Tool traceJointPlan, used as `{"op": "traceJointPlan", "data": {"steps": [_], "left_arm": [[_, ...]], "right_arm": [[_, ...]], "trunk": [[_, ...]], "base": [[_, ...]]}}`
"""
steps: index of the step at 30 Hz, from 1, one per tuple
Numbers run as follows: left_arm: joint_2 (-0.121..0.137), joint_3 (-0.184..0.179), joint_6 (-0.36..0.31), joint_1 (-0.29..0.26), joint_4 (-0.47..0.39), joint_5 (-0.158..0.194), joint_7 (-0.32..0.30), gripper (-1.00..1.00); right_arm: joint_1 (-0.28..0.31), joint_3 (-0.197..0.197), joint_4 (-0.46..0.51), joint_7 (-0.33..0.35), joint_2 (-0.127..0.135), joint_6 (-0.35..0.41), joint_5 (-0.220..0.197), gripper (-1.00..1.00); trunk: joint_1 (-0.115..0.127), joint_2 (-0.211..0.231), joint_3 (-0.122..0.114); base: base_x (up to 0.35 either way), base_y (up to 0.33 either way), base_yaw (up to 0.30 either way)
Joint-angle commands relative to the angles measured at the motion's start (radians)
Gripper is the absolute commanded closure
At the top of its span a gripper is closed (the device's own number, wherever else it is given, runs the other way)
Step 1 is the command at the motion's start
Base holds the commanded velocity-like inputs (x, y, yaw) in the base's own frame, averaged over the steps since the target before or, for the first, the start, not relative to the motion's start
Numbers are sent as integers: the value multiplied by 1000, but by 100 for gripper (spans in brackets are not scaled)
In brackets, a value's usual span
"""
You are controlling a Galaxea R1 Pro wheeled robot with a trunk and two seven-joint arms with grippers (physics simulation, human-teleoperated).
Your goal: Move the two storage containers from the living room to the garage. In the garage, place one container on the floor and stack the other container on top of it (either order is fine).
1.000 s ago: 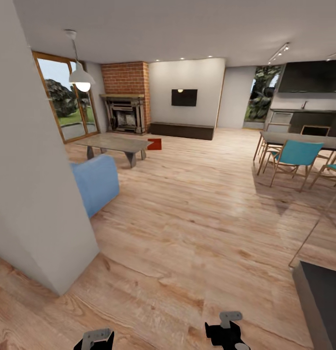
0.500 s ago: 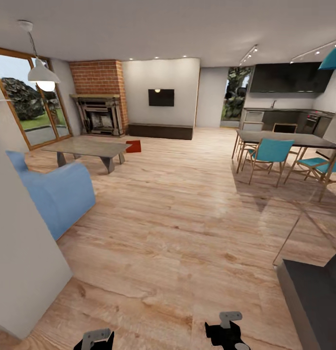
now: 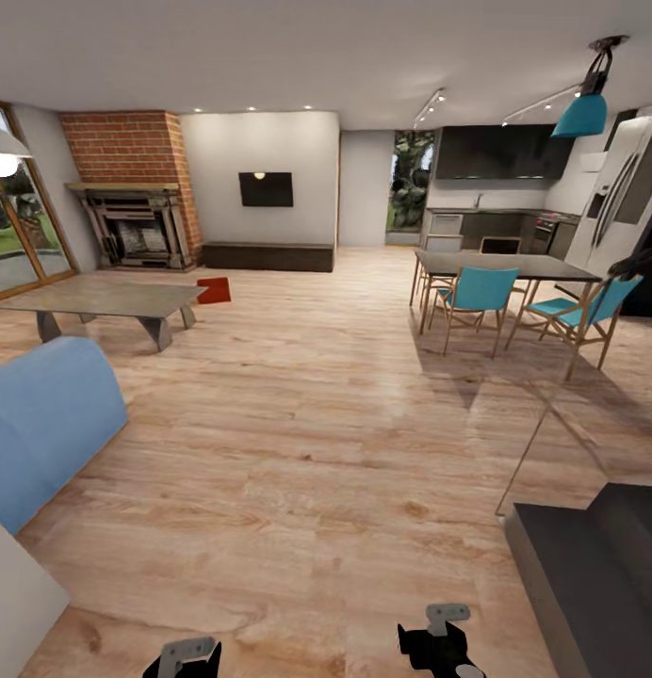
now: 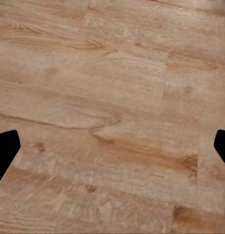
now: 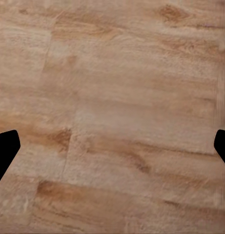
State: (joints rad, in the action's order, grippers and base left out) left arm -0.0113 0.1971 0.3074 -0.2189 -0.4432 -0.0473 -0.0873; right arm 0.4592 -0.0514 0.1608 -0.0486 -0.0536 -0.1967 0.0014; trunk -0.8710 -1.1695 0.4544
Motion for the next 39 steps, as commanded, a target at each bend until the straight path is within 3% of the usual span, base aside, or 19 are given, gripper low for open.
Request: {"op": "traceJointPlan", "data": {"steps": [1, 17, 39], "left_arm": [[-1, 8, 2, 0, 0, -5, -8, -100], [-1, 8, 2, 0, 0, -5, -8, -100], [-1, 8, 2, 0, 0, -5, -8, -100]], "right_arm": [[1, -5, -1, -5, 0, -3, 0, -100], [1, -5, -1, -5, 0, -3, 0, -100], [1, -5, -1, -5, 0, -3, 0, -100]], "trunk": [[-1, 0, 1], [-1, 0, 1], [-1, 0, 1]], "base": [[347, -79, -223], [347, -31, -20], [347, 0, 112]]}}
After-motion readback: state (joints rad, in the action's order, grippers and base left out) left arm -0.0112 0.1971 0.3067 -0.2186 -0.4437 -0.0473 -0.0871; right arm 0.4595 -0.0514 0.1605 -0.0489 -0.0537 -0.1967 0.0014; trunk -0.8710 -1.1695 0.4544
